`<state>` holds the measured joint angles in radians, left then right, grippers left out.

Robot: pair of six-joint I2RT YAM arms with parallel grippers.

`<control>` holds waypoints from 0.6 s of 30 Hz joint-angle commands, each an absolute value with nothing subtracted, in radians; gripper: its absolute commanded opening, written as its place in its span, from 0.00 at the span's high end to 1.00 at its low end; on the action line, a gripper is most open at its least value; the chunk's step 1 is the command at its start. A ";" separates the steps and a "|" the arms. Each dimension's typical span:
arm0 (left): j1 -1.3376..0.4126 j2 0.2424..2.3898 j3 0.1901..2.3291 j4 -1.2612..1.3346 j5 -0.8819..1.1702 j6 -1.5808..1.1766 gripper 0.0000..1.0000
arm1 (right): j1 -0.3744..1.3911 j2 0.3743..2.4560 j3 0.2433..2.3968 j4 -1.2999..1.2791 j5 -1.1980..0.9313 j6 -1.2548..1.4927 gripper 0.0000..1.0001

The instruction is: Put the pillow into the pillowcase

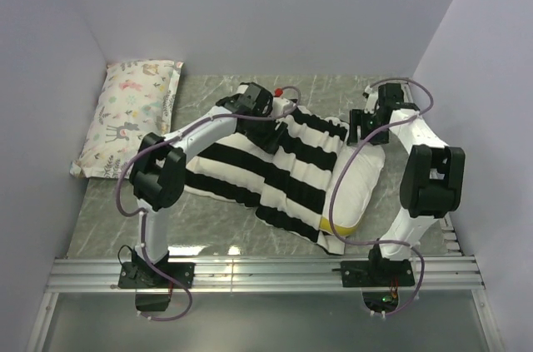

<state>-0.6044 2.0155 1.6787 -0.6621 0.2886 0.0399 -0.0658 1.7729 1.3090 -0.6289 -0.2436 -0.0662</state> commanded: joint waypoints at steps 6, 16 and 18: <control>-0.398 1.764 1.573 -0.572 0.365 -0.037 0.28 | -0.121 1.510 1.307 -0.923 -0.207 -0.447 0.14; -0.379 1.307 0.990 -0.396 0.509 -0.227 0.21 | 0.199 1.192 1.008 -1.051 -0.222 -0.585 0.14; -0.400 1.255 0.896 -0.338 0.485 -0.253 0.17 | 0.271 1.192 0.938 -1.032 -0.207 -0.556 0.14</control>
<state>-0.3843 1.2709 1.0233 -0.4408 0.4541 -0.1577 0.1783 1.1934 1.0290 -1.0039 -0.2287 -0.5529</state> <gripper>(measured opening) 0.802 0.863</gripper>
